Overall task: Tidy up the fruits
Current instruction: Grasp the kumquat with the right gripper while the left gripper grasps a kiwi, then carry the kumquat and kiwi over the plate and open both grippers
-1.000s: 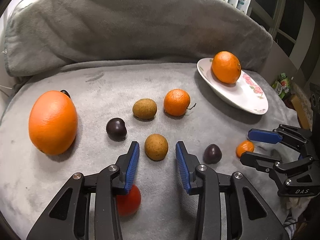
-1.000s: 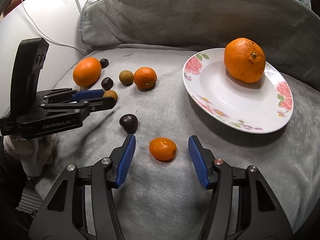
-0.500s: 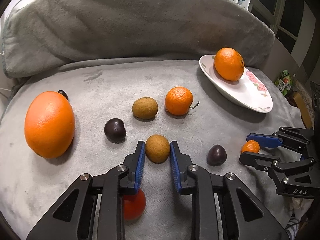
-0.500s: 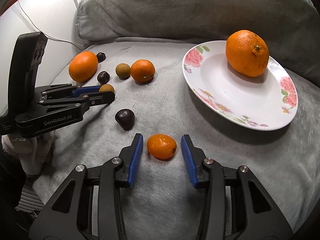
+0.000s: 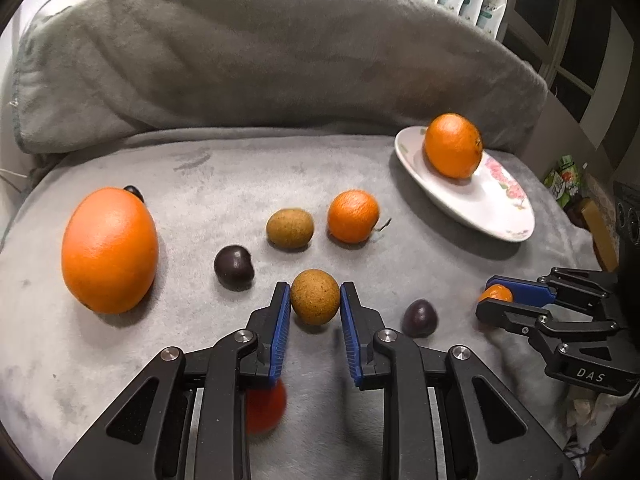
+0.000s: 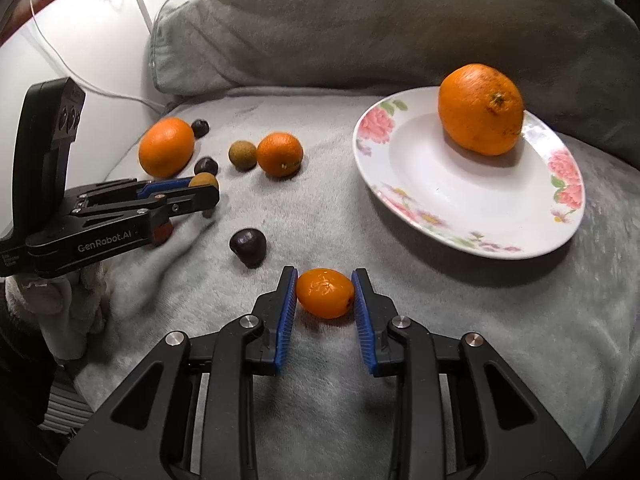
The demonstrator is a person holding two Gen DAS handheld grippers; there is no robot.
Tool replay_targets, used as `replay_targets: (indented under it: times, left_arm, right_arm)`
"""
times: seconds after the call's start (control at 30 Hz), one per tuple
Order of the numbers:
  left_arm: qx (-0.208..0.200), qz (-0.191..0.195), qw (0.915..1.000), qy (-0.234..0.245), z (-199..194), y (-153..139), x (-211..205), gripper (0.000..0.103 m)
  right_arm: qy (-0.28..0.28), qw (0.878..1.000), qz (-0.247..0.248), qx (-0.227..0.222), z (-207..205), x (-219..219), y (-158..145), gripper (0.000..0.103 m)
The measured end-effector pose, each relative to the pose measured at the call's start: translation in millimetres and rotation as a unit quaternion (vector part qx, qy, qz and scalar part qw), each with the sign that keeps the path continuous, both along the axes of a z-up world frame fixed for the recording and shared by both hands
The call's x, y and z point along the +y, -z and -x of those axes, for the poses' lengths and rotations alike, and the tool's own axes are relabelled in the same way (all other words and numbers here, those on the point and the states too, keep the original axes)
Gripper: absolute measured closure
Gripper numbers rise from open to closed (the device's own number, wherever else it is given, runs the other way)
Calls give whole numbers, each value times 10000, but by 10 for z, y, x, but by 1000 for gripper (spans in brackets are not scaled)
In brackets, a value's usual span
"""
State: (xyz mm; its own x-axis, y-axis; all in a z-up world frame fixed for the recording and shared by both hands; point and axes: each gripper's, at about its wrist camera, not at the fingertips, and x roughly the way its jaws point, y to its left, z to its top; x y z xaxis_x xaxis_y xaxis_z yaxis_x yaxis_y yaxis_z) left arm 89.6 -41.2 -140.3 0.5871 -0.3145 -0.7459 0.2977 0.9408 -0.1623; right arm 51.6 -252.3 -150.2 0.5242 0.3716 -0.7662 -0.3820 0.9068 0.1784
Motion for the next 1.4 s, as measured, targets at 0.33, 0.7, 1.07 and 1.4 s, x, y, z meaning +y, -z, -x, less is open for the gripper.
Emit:
replay_targets:
  times: [0.33, 0.7, 1.07, 1.4]
  left_arm:
    - [-163, 326, 9992, 143, 18, -173, -200, 80]
    - [-295, 479, 9974, 440, -59, -301, -556, 80]
    - [-312, 508, 9954, 756, -174, -330, -886, 80]
    - [-261, 434, 9950, 866, -241, -309, -1049, 80]
  right_arm:
    - [347, 9985, -16, -417, 67, -260, -275, 74]
    - [768, 9953, -16, -596, 33, -573, -397, 74]
    - [925, 9938, 86, -605, -49, -712, -396, 74]
    - [992, 9933, 130, -583, -131, -760, -375, 74]
